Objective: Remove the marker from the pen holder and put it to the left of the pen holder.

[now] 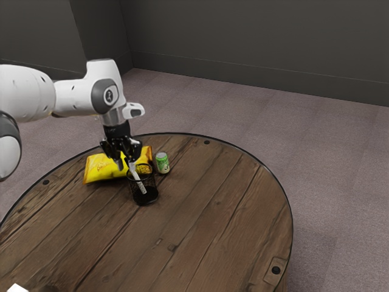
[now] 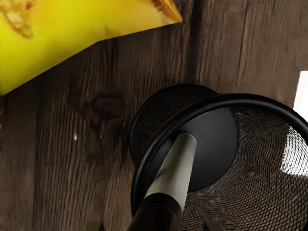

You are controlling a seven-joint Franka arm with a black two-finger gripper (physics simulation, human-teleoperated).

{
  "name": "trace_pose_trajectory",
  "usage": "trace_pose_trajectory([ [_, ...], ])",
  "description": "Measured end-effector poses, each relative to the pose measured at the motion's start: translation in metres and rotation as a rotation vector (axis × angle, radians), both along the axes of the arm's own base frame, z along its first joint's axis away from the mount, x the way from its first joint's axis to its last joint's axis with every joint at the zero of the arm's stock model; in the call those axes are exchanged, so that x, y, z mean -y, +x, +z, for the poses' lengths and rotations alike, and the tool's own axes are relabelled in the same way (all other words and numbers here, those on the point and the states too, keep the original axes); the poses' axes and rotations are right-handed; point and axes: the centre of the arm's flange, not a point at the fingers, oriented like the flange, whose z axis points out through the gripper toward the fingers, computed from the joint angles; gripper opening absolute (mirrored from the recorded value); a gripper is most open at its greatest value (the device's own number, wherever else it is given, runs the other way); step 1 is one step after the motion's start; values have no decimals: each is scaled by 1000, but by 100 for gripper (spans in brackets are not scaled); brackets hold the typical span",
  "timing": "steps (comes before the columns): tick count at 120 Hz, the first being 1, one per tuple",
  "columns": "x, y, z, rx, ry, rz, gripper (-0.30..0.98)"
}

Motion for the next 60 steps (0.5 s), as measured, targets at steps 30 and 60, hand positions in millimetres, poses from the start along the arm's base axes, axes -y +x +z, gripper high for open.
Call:
trace_pose_trajectory([
  [30, -5, 9, -8, 15, 8, 6, 10],
  [60, -5, 15, -3, 39, 7, 10, 15],
])
